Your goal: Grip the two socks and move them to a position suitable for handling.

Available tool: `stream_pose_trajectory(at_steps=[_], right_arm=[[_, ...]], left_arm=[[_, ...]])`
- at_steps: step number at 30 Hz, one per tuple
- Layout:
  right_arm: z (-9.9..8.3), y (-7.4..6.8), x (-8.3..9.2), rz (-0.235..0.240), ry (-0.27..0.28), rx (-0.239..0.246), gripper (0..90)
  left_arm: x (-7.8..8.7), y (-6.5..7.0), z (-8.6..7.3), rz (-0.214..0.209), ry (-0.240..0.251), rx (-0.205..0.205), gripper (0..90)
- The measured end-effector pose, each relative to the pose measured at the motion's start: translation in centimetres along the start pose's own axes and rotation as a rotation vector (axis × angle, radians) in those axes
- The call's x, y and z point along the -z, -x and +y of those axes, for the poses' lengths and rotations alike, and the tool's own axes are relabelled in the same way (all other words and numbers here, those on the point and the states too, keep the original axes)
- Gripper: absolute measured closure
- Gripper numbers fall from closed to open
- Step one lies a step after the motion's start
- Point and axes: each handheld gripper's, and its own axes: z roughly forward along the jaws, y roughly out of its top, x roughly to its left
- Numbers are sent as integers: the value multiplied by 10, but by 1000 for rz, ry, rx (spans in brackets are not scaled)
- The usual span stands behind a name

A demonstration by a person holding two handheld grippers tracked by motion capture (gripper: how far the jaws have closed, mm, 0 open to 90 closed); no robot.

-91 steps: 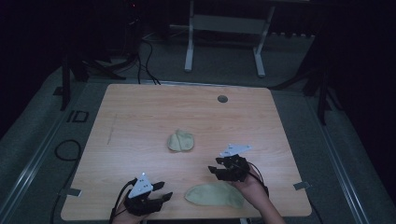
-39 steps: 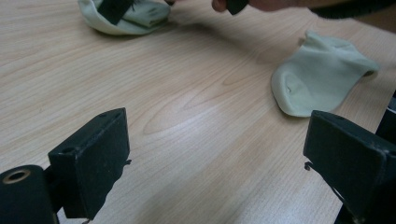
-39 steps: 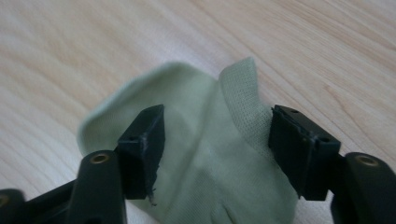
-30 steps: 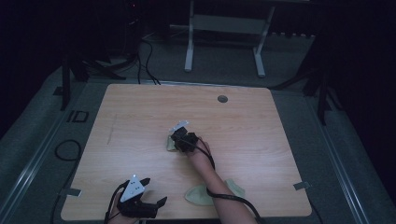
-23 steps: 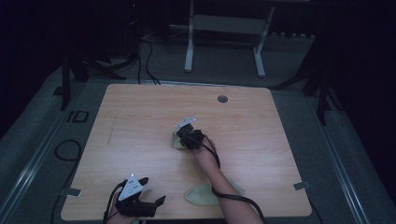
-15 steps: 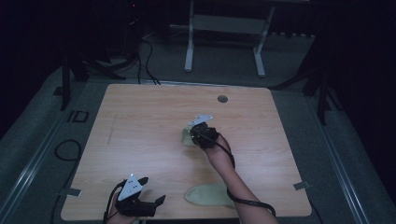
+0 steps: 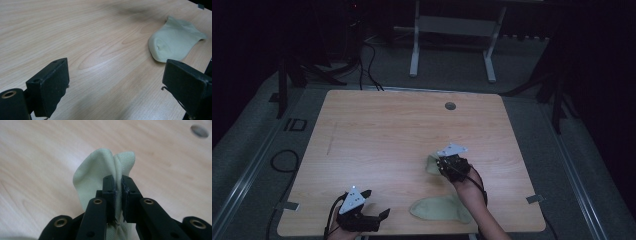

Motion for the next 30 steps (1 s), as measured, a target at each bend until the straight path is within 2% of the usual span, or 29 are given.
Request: stream_pose_trajectory(at_steps=[6,10,13,15,17,20,23,25,27,28,29,30], right_arm=[[-25,-10,-18,2,-66,-14,809],[-35,-14,-30,15,-107,-17,682],[-37,-16,-30,49,-97,-32,586],[-34,-13,-22,76,-75,-50,553],[-28,-7,-9,76,-42,-42,523],[-18,10,9,82,18,-52,543],[-10,22,18,92,49,-50,601],[-7,25,18,100,48,-21,604],[-6,26,13,123,43,-7,605],[-6,26,10,120,35,2,605],[-7,26,6,112,29,11,608],[-8,26,2,103,30,20,626]], left_arm=[[-5,4,2,-16,-14,-17,77],[-9,7,3,-25,-23,-32,77],[-13,7,4,-36,-34,-22,77],[-15,6,9,-46,-34,-9,77],[-18,5,16,-43,-26,7,120],[-23,7,28,-45,-23,-10,136],[-32,10,41,-66,-26,-7,145],[-41,13,50,-74,-42,-1,149],[-50,16,60,-78,-53,-15,152],[-50,16,60,-78,-53,-15,163],[-61,18,69,-59,-89,-28,196],[-67,18,74,-59,-96,-28,196]])
